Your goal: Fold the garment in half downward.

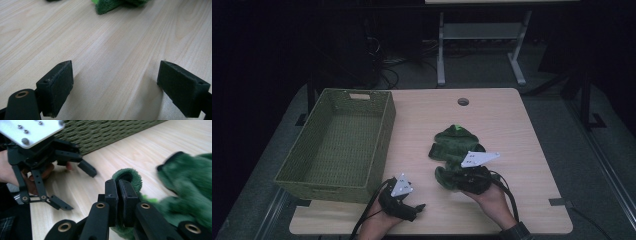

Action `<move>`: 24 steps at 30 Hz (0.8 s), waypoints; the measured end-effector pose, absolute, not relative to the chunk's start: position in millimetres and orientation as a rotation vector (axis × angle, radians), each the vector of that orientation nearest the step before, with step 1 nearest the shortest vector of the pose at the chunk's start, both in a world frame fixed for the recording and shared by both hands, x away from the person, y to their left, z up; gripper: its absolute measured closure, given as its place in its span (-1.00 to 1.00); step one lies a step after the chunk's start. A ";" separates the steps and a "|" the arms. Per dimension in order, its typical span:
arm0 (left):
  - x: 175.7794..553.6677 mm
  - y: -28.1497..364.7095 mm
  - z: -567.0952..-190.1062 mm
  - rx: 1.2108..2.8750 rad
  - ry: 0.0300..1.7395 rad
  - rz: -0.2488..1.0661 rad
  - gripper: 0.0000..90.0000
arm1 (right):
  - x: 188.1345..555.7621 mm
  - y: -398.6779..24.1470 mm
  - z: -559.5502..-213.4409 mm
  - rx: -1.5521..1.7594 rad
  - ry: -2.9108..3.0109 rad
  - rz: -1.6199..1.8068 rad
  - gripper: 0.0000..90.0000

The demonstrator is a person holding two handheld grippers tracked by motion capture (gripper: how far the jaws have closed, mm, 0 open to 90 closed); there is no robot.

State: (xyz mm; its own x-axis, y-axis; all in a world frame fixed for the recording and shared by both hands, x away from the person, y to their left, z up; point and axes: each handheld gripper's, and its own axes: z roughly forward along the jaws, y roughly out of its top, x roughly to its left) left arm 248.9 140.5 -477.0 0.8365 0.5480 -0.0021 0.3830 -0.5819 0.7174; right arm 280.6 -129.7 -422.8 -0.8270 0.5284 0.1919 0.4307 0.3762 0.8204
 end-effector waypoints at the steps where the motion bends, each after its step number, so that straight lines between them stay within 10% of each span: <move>1: 248.9 140.5 -476.9 2.261 0.676 0.283 -0.72 | 280.7 -133.8 -422.5 0.894 2.509 1.454 0.90; 24: 249.2 140.6 -476.7 2.266 0.672 0.284 -0.72 | 279.4 -195.0 -425.6 1.071 2.377 1.340 0.80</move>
